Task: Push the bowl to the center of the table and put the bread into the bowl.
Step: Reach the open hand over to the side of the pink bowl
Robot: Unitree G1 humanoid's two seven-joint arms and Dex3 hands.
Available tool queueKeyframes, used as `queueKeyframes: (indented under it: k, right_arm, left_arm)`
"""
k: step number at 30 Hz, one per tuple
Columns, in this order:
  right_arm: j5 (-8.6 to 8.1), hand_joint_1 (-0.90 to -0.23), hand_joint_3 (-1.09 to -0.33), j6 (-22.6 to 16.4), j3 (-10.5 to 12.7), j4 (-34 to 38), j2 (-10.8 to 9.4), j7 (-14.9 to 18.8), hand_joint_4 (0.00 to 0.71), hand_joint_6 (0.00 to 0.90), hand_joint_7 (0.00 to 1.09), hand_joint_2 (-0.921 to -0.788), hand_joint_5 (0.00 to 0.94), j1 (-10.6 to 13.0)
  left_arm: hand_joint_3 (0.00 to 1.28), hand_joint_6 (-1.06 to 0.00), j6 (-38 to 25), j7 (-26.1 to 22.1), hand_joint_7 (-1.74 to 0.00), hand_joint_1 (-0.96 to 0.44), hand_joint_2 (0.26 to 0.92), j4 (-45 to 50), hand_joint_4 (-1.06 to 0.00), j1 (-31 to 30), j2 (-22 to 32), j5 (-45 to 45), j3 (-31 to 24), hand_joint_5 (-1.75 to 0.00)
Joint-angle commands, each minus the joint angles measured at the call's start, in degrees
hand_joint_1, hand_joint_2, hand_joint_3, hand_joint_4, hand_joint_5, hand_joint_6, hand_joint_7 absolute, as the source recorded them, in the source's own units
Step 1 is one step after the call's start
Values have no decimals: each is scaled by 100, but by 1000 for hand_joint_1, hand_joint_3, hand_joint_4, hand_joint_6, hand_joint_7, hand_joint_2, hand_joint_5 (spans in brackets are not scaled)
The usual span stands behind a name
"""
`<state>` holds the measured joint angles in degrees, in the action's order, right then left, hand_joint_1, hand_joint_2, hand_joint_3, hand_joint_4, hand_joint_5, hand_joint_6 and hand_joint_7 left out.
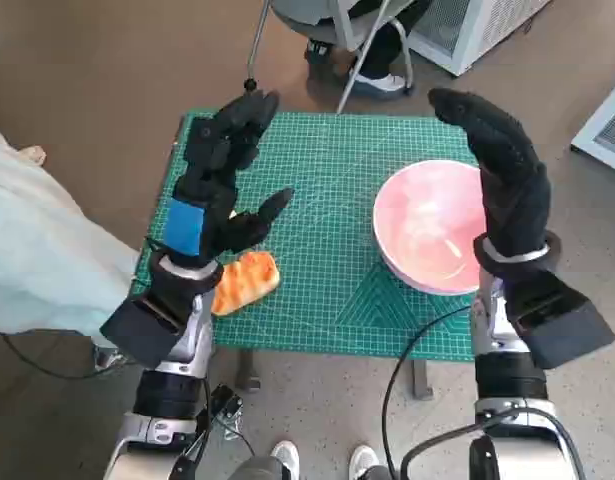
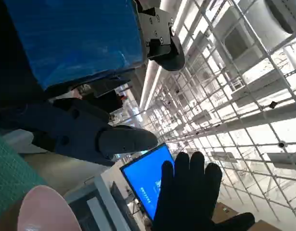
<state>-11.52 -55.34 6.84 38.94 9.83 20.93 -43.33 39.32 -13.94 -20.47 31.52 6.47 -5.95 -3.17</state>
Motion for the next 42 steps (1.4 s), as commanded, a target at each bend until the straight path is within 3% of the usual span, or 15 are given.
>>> queueKeyframes:
  k: [1,17,21,27,29,35,42]
  right_arm:
    - [-78,-575,-772,3,29,97,-8,77,292,-1,738,-921,0,101]
    - [-155,-580,-771,6,112,188,38,167,291,-1,731,-921,0,67]
    - [-286,-582,-769,2,211,268,156,253,290,-1,730,-921,0,56]
    - [-560,-567,-773,-38,534,698,419,420,286,-1,723,-921,0,-33]
    - [-546,-559,-783,-94,656,877,495,347,283,-1,714,-921,0,-51]
    - [-137,-537,-819,-203,955,1390,757,-318,275,-1,681,-921,0,-46]
    - [184,-521,-838,-58,1143,2185,999,-1092,278,-1,674,-921,6,-39]
  left_arm:
    - [314,-83,2,-41,-727,-365,921,-8,-367,85,31,-62,-16,-10]
    - [313,-82,5,-102,-729,-364,921,-44,-365,88,23,-132,-18,-8]
    - [313,-82,14,-101,-728,-363,921,-55,-365,83,25,-127,-17,-8]
    - [313,-86,32,-95,-729,-358,921,-35,-366,42,37,-114,-27,-8]
    - [313,-87,37,-98,-729,-356,921,-32,-366,30,49,-118,-37,-8]
    - [313,-91,70,-108,-725,-351,921,-54,-366,-4,84,-131,-65,-7]
    - [313,-96,77,-75,-716,-349,921,-55,-366,-30,107,-88,-81,-7]
